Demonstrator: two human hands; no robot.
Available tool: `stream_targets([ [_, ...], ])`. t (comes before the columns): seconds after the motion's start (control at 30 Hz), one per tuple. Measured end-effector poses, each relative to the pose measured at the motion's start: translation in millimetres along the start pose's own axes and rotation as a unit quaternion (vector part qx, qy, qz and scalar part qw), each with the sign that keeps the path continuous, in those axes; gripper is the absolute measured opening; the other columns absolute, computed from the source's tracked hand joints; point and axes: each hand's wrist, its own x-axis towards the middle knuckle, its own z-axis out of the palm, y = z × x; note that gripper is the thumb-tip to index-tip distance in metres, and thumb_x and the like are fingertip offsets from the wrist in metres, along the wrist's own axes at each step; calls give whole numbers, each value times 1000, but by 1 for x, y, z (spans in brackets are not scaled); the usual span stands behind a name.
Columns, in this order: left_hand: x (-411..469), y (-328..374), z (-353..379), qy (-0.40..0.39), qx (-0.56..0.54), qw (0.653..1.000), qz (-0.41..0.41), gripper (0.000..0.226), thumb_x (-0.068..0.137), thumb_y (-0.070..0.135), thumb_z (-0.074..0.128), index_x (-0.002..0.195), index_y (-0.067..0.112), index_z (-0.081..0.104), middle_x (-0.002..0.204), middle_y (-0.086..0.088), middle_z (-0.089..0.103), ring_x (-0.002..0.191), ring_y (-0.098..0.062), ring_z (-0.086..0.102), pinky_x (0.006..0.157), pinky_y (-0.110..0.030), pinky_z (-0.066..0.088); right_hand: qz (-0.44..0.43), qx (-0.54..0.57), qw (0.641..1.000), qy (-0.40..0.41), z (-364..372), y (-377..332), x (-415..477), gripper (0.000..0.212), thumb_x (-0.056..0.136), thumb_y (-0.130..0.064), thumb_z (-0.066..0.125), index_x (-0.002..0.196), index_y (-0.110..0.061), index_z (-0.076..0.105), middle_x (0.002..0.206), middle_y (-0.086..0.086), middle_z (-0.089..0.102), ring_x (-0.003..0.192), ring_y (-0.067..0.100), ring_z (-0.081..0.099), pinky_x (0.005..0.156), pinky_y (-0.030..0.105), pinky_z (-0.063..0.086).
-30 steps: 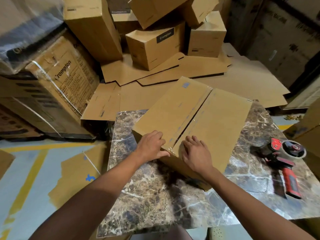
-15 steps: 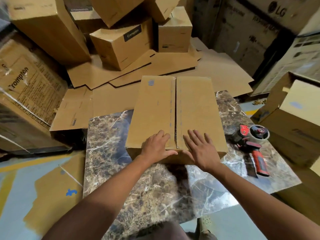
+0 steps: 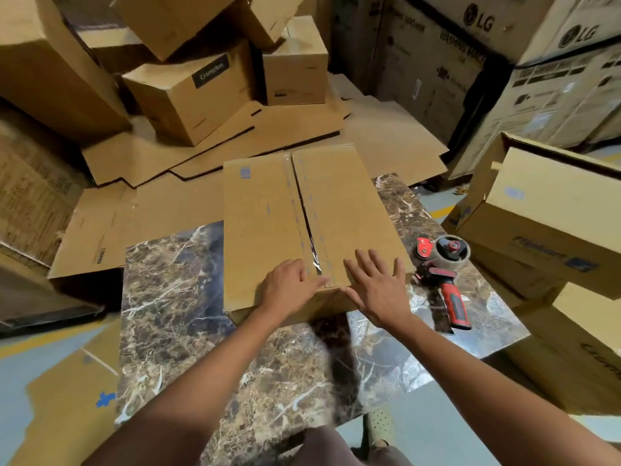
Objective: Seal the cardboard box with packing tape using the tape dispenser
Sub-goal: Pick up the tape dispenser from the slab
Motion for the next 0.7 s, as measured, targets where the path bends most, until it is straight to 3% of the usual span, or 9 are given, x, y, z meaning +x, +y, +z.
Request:
stream_targets([
  [0.07,7,5,-2,14,-15,1000,18,58,80,78,44,67,23,50,70,9,56,64,-12,55,58,-31,50,12,28,999,36,-2,10,-1,57,98,-60,23,138,-30,50,151,1,45,140,27,37,108,65,26],
  [0.13,15,14,1,19,13,997,70,52,85,71,47,70,22,52,75,6,55,69,-14,54,62,-34,52,39,68,993,89,-3,26,-2,48,100,-55,28,126,-29,59,144,0,52,135,25,42,107,59,31],
  [0.23,23,34,14,16,69,980,187,52,86,68,47,92,19,61,96,1,54,94,-17,50,76,-36,50,119,159,971,135,-1,62,-4,42,102,-48,31,115,-27,65,134,0,59,128,26,48,99,50,40],
  [0.33,33,55,32,-35,112,959,256,73,83,76,38,123,19,57,132,-5,48,126,-21,39,103,-40,42,204,229,940,148,11,107,-10,44,101,-44,27,102,-20,64,104,4,66,98,30,57,79,42,45],
  [0.4,43,67,43,-56,121,957,257,85,82,81,29,135,19,49,150,-10,36,141,-25,26,115,-45,29,290,245,918,118,21,134,-16,34,96,-40,36,103,-19,62,97,9,64,91,32,58,73,40,46],
  [0.5,56,76,56,-80,129,969,197,88,84,80,22,149,21,30,162,-7,14,150,-23,6,122,-44,9,413,234,880,-9,40,165,-26,41,91,-39,57,117,-7,58,115,20,58,106,38,56,83,43,48],
  [0.6,60,77,67,-72,155,973,155,83,90,73,21,154,22,17,164,-4,3,151,-19,-2,121,-39,-4,411,299,859,-63,52,179,-30,40,83,-47,67,98,-11,57,97,13,64,91,34,61,75,41,52],
  [0.7,58,78,72,-56,167,973,149,79,92,70,21,155,22,14,164,-2,1,151,-17,-4,119,-35,-8,413,329,846,-77,62,188,-26,41,78,-46,71,92,-10,58,84,8,65,81,30,62,65,35,47],
])
